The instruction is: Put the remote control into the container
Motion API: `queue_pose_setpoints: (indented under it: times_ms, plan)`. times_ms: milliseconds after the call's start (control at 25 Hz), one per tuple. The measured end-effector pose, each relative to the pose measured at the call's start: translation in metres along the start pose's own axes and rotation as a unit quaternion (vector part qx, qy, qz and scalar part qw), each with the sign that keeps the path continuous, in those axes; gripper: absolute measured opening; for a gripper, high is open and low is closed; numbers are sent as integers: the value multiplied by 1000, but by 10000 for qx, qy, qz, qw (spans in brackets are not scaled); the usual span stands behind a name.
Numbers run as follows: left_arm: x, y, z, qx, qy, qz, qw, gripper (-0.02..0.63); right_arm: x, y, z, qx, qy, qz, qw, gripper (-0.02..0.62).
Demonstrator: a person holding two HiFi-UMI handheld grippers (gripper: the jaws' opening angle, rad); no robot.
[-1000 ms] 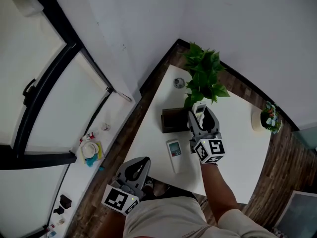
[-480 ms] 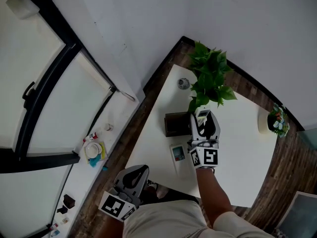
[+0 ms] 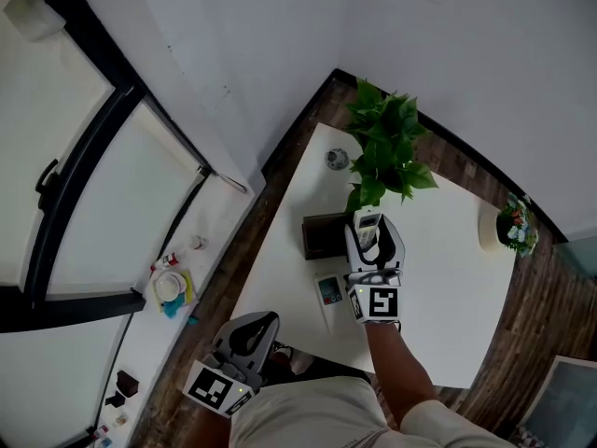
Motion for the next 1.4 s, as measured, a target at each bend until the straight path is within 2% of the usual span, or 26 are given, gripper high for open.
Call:
queue_pose_setpoints:
  times_ms: [280,600,880,1120,1400]
  plan:
    - [5,1,1,4,-70,-25,10000,9,2,6,-12,154,-115,26,9998,262]
    - [2,-2,7,18,11,60,10000,9,0,-1,-8,118,-64,109,9999,262]
    - [7,1,3,63,-64,55,9999,9,1,-1,2,54,-30,133,9999,262]
    - [7,2,3,76,-97,44,9999,9,3,2,26,-136,-20,33,9999,259]
    - [11,2,0,78,-189,28,9998,9,10,-25,32,-669,-159,-167,9975,245]
Point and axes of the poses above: the fingertips, and each gripper's own axes: z backward along the fingers, x to its right, y out of its top, the point moved 3 cm from there along z, backward along the fingers, and after that the axes turned 5 degrees about -y, right-handed, at the moved point
